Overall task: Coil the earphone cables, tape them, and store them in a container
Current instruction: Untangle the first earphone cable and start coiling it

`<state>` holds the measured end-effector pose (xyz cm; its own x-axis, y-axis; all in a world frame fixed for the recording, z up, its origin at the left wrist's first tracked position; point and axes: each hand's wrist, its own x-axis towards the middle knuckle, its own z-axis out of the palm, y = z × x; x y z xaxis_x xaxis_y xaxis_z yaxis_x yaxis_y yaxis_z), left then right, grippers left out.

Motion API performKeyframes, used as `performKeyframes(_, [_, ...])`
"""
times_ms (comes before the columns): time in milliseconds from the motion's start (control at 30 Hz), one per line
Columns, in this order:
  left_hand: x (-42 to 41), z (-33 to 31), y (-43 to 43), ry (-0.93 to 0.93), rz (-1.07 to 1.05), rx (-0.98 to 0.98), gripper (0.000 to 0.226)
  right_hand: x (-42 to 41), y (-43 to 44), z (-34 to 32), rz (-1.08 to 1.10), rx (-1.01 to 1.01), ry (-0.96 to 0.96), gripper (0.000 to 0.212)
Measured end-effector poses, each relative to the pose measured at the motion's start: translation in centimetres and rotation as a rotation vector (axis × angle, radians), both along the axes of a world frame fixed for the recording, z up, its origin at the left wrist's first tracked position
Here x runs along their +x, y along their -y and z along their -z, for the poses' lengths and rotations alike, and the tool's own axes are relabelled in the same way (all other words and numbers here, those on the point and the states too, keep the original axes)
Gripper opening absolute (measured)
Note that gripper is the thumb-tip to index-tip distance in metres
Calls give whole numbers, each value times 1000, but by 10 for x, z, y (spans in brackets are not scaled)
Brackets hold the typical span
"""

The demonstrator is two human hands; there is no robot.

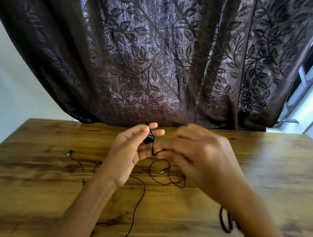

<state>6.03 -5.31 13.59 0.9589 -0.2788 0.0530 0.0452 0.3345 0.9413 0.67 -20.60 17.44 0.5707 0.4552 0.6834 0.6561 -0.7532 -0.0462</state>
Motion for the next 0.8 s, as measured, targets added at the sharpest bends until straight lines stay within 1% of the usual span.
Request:
performKeyframes(67, [-5, -2, 4, 36, 56, 53, 25, 11, 0, -16, -59, 63, -51, 8])
performKeyframes(133, [-11, -5, 7, 66, 129, 82, 26, 23, 1, -26, -56, 157, -128, 8])
performKeyframes(233, [-16, -12, 9, 42, 196, 42, 28, 41, 5, -31, -83, 361, -316, 12])
performKeyframes(300, [-16, -15, 10, 29, 211, -6, 30, 51, 9, -32, -126, 454, -387, 15])
performKeyframes(433, [-12, -16, 7, -1, 195, -103, 33, 67, 18, -20, -155, 612, -398, 16])
performKeyframes(567, [-9, -18, 1, -41, 155, -180, 31, 70, 25, 6, -112, 789, -395, 10])
performKeyframes(700, [-3, -19, -4, -83, 124, -260, 31, 59, 18, 37, -21, 844, -419, 8])
performKeyframes(800, [1, -19, -3, -126, 101, -329, 31, 47, 11, 61, 71, 747, -388, 9])
